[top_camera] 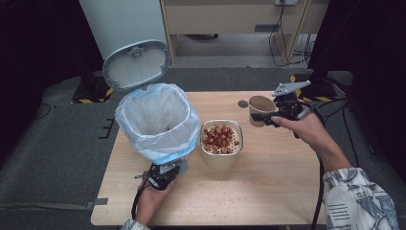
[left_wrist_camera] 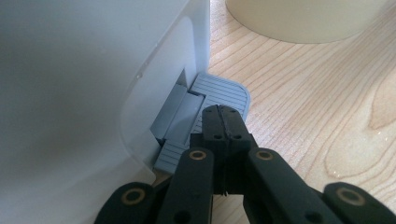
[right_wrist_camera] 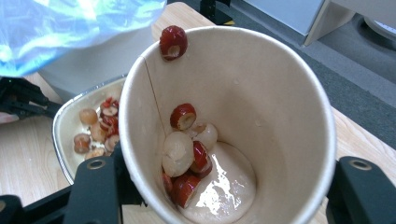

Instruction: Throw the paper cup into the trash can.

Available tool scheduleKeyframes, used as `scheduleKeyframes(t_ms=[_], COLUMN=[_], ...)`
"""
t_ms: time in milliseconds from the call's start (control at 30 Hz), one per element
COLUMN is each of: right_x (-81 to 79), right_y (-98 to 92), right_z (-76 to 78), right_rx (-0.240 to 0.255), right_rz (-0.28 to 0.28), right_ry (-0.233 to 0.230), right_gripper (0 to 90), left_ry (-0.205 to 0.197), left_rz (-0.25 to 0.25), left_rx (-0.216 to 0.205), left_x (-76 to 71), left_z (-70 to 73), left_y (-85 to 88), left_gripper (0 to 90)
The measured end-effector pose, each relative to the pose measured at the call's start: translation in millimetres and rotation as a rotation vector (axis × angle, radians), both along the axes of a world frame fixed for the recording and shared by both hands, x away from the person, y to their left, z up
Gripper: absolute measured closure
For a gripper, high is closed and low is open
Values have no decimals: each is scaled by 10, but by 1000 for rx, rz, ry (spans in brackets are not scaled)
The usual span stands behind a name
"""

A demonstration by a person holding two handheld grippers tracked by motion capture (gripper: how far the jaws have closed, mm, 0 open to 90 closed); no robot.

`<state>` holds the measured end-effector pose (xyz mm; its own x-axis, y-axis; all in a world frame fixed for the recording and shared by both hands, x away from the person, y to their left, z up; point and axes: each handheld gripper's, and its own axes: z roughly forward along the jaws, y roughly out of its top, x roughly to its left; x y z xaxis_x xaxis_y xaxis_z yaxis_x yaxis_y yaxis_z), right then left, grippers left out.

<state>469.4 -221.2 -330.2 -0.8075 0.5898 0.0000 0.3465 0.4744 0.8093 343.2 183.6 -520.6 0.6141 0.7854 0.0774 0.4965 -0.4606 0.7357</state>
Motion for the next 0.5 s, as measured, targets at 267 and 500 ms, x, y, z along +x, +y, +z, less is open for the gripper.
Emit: scheduleKeyframes(t_ms=[267, 500], right_x=[-15, 17], right_y=[318, 597], right_z=[278, 422], right_rx=[-1, 2], right_rz=[14, 14], right_ry=[-9, -8], right_gripper=[366, 367], left_ry=[-6, -6], left_rz=[2, 0], left_rx=[4, 4], left_x=[1, 1], left_z=[1, 1], left_y=[-3, -3], left_gripper=[895, 895])
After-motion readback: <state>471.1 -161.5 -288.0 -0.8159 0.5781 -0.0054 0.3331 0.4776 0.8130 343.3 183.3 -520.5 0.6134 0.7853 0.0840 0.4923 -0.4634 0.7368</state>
